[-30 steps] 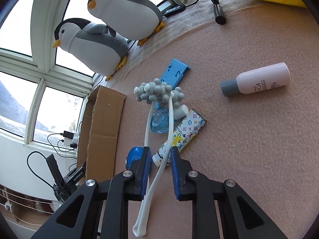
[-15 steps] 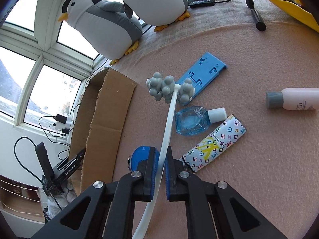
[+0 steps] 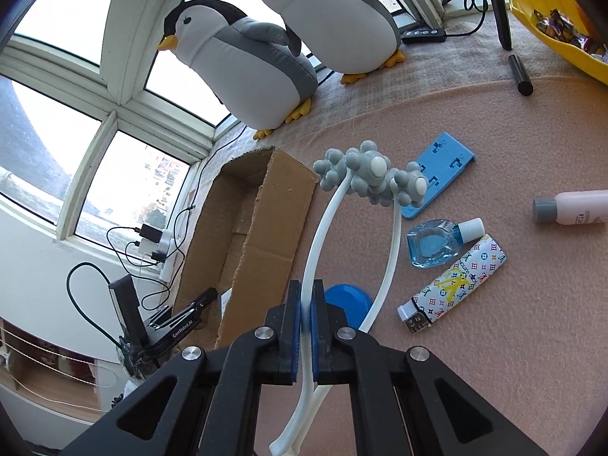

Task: Organize rigid objects
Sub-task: 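Lift the cable into the box and open the right gripper, then move the open right gripper to the blue round tape measure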

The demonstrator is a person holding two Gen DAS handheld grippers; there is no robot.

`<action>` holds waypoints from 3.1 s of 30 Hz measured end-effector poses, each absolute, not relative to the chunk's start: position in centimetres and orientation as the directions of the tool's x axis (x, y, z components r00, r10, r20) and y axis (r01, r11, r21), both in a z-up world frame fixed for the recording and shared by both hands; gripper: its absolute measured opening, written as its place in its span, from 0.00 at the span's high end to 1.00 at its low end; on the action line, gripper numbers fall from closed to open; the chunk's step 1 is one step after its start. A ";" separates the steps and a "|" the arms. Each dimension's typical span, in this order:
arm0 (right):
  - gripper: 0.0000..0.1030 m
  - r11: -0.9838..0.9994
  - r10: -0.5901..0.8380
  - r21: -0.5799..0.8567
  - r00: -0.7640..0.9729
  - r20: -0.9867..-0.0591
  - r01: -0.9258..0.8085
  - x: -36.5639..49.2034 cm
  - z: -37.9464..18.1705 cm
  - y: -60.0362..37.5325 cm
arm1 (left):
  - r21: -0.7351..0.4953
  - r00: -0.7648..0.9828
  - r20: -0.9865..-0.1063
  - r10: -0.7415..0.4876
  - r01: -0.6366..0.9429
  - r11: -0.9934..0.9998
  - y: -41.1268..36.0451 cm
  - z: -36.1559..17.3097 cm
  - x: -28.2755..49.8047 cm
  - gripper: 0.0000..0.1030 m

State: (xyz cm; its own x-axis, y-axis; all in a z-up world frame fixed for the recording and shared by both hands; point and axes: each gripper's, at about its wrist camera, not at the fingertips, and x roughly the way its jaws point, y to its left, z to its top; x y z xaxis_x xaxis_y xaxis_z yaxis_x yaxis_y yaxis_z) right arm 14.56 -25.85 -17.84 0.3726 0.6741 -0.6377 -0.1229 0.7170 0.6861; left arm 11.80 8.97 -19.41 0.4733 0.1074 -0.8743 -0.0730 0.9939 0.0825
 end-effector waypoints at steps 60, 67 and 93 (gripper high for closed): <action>0.58 0.877 0.477 0.384 0.434 -0.765 -0.288 14.6 -10.0 -21.1 | 0.059 0.485 -0.870 0.086 -0.072 0.996 9.1 -19.6 11.7 0.66; 0.58 0.880 0.468 0.372 0.409 -0.783 -0.294 12.9 -11.2 -23.4 | 0.064 0.484 -0.871 0.091 -0.073 0.995 9.0 -19.5 11.7 0.66; 0.58 0.885 0.238 0.062 0.333 -0.912 -0.462 11.2 -19.8 -17.2 | 0.056 0.483 -0.871 0.086 -0.077 0.995 9.1 -19.5 11.6 0.66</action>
State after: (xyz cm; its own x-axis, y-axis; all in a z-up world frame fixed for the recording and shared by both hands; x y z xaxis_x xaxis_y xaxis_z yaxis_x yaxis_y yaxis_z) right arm 11.16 -17.21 -19.83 0.3327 0.2381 -0.9125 -0.4618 0.8848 0.0625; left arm 11.62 9.12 -19.52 0.4832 0.0863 -0.8712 -0.0770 0.9955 0.0560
